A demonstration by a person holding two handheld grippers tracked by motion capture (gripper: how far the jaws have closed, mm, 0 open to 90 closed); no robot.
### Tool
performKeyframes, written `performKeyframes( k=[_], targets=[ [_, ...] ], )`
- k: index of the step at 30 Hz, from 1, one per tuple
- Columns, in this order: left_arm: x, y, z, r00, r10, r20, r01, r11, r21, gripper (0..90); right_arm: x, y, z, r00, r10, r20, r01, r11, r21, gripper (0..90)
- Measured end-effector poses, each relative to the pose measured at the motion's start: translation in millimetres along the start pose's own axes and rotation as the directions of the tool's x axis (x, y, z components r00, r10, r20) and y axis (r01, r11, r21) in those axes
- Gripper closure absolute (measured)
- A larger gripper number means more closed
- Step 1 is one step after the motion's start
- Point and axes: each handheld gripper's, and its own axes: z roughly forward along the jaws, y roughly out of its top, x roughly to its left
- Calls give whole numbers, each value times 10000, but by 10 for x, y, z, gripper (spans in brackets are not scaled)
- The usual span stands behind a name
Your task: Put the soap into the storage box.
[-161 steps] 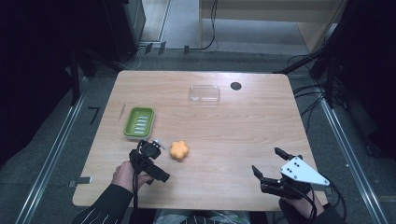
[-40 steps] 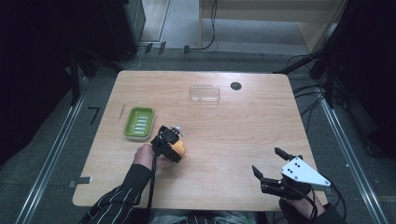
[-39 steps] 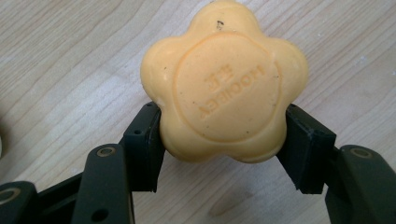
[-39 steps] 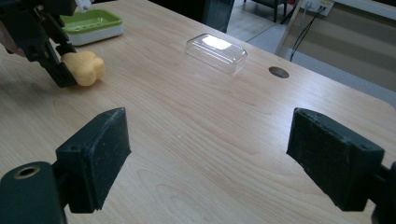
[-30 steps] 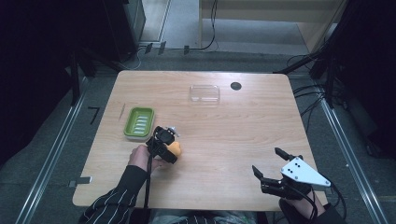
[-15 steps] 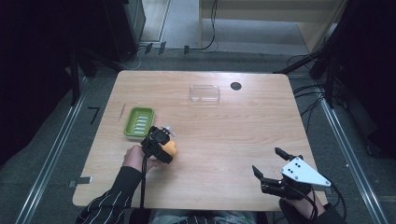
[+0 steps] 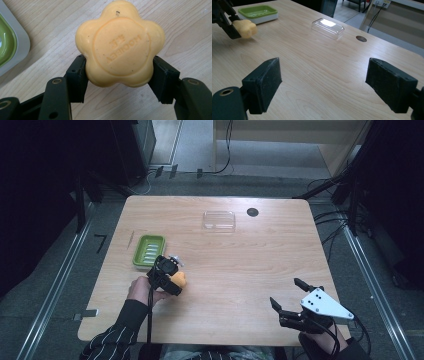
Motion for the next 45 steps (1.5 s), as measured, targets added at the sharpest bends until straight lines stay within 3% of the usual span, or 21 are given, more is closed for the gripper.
performKeyframes(
  k=[9,32,45],
  targets=[
    [30,-16,-30,9999,-19,-117,18,10000,-45,394,0,-1,3,10000,8,-8,-8,10000,4,134],
    [190,-48,-137,9978,-569,-328,552,9972,-499,394,4,0,1,10000,10,-2,-10,10000,32,134],
    [352,-19,-174,9953,-881,-414,851,9940,-692,394,1,0,1,10000,12,1,-12,10000,13,134]
  ],
)
